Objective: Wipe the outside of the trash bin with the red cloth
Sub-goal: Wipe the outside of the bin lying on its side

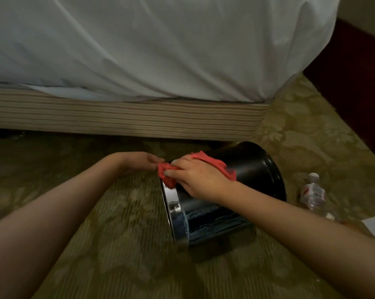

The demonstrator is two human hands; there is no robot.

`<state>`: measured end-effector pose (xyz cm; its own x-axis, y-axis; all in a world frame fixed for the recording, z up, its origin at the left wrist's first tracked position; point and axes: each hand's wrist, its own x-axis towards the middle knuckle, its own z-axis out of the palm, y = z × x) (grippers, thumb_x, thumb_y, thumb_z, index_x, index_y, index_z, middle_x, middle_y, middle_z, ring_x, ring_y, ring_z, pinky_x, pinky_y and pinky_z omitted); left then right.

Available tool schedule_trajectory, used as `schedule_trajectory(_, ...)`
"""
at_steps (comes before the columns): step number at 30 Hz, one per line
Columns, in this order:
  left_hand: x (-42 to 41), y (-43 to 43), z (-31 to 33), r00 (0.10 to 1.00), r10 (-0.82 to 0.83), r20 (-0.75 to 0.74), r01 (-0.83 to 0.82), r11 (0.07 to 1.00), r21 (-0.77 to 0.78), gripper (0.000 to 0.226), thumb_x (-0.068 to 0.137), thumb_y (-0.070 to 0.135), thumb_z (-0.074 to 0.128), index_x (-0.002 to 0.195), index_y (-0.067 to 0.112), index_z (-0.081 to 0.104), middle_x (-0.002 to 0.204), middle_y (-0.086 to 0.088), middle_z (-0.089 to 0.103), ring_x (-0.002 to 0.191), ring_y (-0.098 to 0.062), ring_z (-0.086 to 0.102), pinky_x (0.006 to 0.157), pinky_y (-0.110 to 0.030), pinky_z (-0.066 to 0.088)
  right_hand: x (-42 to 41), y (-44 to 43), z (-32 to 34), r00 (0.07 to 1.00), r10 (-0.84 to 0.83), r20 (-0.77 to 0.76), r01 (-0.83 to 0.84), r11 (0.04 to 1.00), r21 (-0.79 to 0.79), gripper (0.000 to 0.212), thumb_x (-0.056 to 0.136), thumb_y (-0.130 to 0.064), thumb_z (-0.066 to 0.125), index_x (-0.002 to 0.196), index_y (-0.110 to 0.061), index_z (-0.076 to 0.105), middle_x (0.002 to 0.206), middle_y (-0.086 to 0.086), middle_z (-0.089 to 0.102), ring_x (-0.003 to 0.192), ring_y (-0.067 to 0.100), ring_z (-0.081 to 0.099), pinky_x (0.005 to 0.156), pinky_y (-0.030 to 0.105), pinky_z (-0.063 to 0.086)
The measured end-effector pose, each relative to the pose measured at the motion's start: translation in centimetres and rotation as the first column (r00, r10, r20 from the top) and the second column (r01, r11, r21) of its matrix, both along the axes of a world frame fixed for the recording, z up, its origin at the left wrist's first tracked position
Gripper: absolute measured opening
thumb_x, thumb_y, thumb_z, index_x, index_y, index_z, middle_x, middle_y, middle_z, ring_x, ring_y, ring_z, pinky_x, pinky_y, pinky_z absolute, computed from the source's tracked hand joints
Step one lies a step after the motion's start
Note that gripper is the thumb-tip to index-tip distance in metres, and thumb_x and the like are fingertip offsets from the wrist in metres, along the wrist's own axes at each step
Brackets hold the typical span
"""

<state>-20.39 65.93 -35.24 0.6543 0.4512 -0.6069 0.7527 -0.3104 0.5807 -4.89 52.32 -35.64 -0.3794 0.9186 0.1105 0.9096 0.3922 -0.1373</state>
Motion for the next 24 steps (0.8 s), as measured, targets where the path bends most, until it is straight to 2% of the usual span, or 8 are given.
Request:
schedule_trajectory(3,-0.2,-0.2,0.0,0.997,0.052,0.062,-0.051,0.999,-0.011,0.043,0.095,0.022,0.048,0.136,0.012,0.044,0.131,0.003,0.047,0.117,-0.005,0.042,0.087,-0.004,0.029,-0.4,1.4,0.1,0.995,-0.103,-0.021,0.101,0.993,-0.069,0.04,0.097,-0.024,0.044,0.136,-0.027,0.046,0.135,0.002,0.047,0.122,0.023,0.042,0.102,0.038,0.034)
schedule_trajectory(6,-0.5,-0.2,-0.3,0.998,0.037,0.055,-0.039,0.998,0.05,0.055,0.092,0.032,0.053,0.141,0.011,0.039,0.147,-0.001,0.036,0.134,-0.012,0.034,0.112,-0.023,0.023,-0.1,-0.7,0.4,0.999,-0.034,0.018,0.034,0.998,-0.048,0.041,0.094,-0.023,0.049,0.135,-0.026,0.048,0.135,0.001,0.049,0.123,0.022,0.042,0.106,0.039,0.032)
schedule_trajectory(8,-0.8,-0.5,-0.5,0.999,-0.009,0.033,0.007,0.998,0.062,0.065,0.088,0.04,0.057,0.143,0.014,0.034,0.151,0.0,0.029,0.139,-0.014,0.026,0.116,-0.029,0.017,0.1,-2.8,0.8,0.999,0.029,0.025,-0.028,0.999,-0.038,0.041,0.091,-0.023,0.051,0.132,-0.024,0.051,0.133,0.003,0.052,0.122,0.023,0.045,0.102,0.04,0.037)
schedule_trajectory(10,-0.9,-0.8,-0.5,0.998,-0.07,0.006,0.07,0.996,0.063,0.064,0.087,0.043,0.056,0.142,0.017,0.036,0.151,0.002,0.03,0.139,-0.014,0.026,0.112,-0.026,0.016,0.4,-3.8,0.8,0.998,0.059,0.024,-0.059,0.998,-0.016,0.04,0.088,-0.023,0.052,0.128,-0.023,0.055,0.128,0.004,0.056,0.117,0.024,0.05,0.095,0.039,0.043)
schedule_trajectory(12,-0.9,-1.1,-0.3,0.995,-0.096,0.011,0.096,0.995,0.034,0.055,0.09,0.04,0.054,0.139,0.02,0.041,0.147,0.003,0.037,0.136,-0.014,0.031,0.11,-0.024,0.017,0.3,-2.9,0.8,0.999,-0.021,0.028,0.021,1.0,-0.023,0.037,0.091,-0.023,0.051,0.127,-0.023,0.057,0.125,0.003,0.057,0.113,0.025,0.051,0.093,0.039,0.042)
schedule_trajectory(15,-0.9,-1.1,-0.1,0.995,-0.094,0.039,0.095,0.995,-0.013,0.048,0.091,0.038,0.053,0.136,0.023,0.046,0.137,0.004,0.049,0.127,-0.011,0.043,0.108,-0.026,0.026,0.1,0.8,1.3,0.959,-0.262,0.105,0.271,0.958,-0.09,0.036,0.098,-0.029,0.04,0.131,-0.03,0.051,0.13,0.001,0.051,0.113,0.026,0.046,0.092,0.039,0.04)
schedule_trajectory(17,-0.9,-1.1,0.1,0.997,-0.073,0.04,0.073,0.997,-0.004,0.047,0.091,0.039,0.052,0.135,0.024,0.046,0.137,0.005,0.05,0.124,-0.008,0.043,0.102,-0.023,0.027,0.0,2.3,1.3,0.944,-0.284,0.168,0.306,0.944,-0.126,0.036,0.098,-0.03,0.038,0.131,-0.03,0.051,0.132,0.001,0.05,0.115,0.026,0.046,0.091,0.039,0.041)
schedule_trajectory(24,-1.0,-1.1,-0.5,0.996,-0.086,0.037,0.086,0.996,0.0,0.057,0.092,0.038,0.051,0.142,0.016,0.036,0.151,0.001,0.029,0.138,-0.013,0.026,0.106,-0.021,0.016,0.3,-3.7,1.7,0.999,-0.019,0.044,0.022,0.998,-0.053,0.035,0.091,-0.023,0.056,0.126,-0.023,0.058,0.128,0.002,0.057,0.119,0.023,0.049,0.101,0.041,0.036)
